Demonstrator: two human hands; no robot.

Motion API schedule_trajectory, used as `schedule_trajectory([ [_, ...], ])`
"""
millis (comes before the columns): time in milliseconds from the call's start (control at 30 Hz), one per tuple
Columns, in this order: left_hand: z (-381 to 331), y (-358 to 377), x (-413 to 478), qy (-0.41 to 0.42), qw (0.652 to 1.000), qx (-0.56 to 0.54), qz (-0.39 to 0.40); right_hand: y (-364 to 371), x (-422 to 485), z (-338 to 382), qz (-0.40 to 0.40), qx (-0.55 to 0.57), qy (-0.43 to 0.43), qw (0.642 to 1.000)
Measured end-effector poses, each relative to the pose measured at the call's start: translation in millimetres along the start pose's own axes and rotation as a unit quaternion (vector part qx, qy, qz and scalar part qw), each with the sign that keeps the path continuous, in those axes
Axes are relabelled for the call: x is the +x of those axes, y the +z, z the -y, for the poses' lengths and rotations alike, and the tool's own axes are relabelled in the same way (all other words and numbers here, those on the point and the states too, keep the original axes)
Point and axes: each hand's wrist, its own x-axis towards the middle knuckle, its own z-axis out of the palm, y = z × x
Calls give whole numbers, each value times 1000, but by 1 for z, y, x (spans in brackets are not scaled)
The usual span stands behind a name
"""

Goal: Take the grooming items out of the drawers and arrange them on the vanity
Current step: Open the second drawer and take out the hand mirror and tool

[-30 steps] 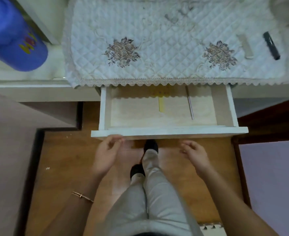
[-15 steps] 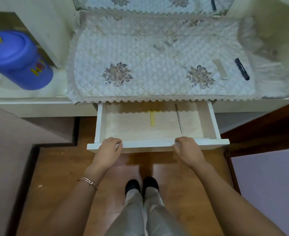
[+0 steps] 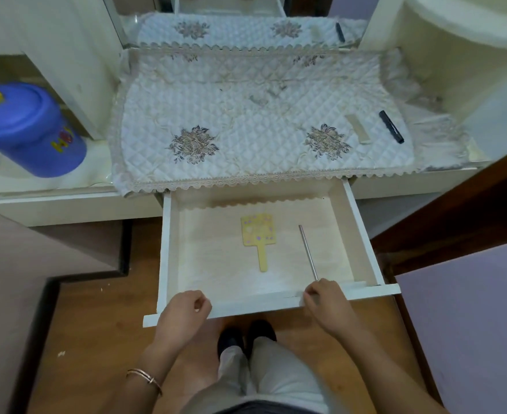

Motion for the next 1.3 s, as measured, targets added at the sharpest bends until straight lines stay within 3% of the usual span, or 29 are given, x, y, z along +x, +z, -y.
schedule_trajectory([
  [300,-20,5,28,-19,995,92,31,-10,19,-1,35,21,30,999],
  [600,-101,68,110,-114,989,-69,58,-33,108,-25,72,83,110,988],
  [733,-121,88,132,-190,979,-57,52,-27,143,-28,93,67,153,982],
  [933,-124,103,142,-238,970,-42,30,-8,156,-25,112,31,173,978],
  [1133,-123,102,145,-265,962,-68,29,-10,161,-27,120,32,174,977],
  [1300,-115,83,143,-236,966,-100,35,-21,159,-24,112,95,160,976],
])
